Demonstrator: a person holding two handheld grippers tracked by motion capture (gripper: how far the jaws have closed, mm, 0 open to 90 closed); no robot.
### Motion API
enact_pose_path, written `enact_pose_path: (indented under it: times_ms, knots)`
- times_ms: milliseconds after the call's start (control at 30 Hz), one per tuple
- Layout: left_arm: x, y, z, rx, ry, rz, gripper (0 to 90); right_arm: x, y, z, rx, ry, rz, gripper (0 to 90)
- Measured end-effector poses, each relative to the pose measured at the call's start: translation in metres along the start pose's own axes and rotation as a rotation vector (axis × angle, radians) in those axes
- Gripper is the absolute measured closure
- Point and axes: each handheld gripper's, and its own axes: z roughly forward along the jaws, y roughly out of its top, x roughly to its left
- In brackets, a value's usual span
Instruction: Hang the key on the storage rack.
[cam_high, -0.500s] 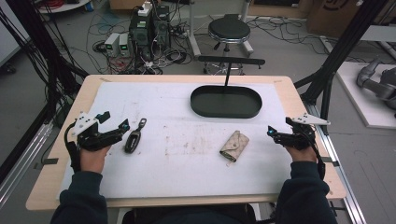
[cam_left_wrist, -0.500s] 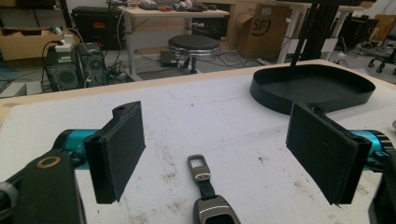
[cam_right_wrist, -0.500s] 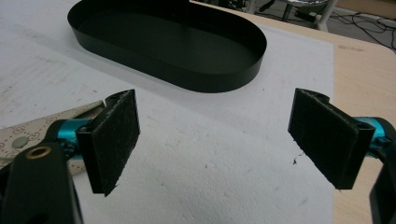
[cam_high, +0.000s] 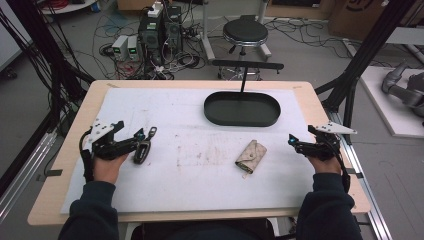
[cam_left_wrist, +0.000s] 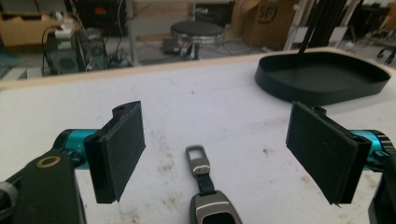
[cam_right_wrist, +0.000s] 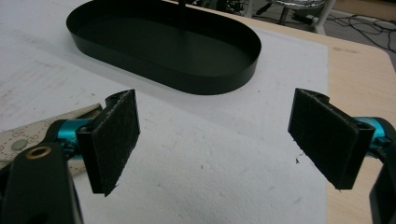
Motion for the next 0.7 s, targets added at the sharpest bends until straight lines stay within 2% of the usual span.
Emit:
enact_pose_path:
  times_ms: [67,100,133,200,233,267,367,433,467,600,667,700]
  knots:
    - [-0.001,-0.004,0.01,0.054,0.007,0.004,19.4,0.003,0.0,0.001,0.004,0.007,-0.006,16.9]
    - [-0.001,-0.004,0.01,0.054,0.007,0.004,19.4,0.003,0.0,0.001,0.004,0.007,-0.006,16.9]
    - [-0.002,-0.008,0.02,0.106,0.011,0.019,19.4,0.006,0.001,0.002,0.009,0.009,-0.012,16.9]
    - [-0.003,-0.011,0.028,0.151,0.019,0.036,20.3,0.008,0.002,0.003,0.008,0.01,-0.016,16.9]
    - [-0.003,-0.011,0.028,0.151,0.019,0.036,20.3,0.008,0.002,0.003,0.008,0.009,-0.018,16.9]
    - [-0.002,-0.014,0.033,0.186,0.027,0.031,20.6,0.008,0.002,0.003,0.008,0.01,-0.018,16.9]
    - [0.0,-0.017,0.037,0.214,0.035,0.021,23.1,0.007,0.001,0.004,0.012,0.013,-0.011,16.9]
    - [-0.002,-0.022,0.042,0.296,0.034,0.023,23.7,0.006,0.0,0.004,0.014,0.013,-0.009,16.9]
    - [-0.003,-0.023,0.044,0.315,0.031,0.029,24.0,0.005,0.0,0.003,0.015,0.012,-0.014,16.9]
    - [-0.006,-0.028,0.049,0.373,0.032,0.042,27.9,0.004,0.0,0.002,0.012,0.006,-0.005,16.9]
    - [-0.008,-0.031,0.051,0.406,0.023,0.044,33.9,0.004,-0.001,0.002,0.014,0.006,-0.008,16.9]
    - [-0.009,-0.032,0.051,0.406,0.03,0.058,35.0,0.004,-0.001,0.003,0.015,0.006,-0.006,16.9]
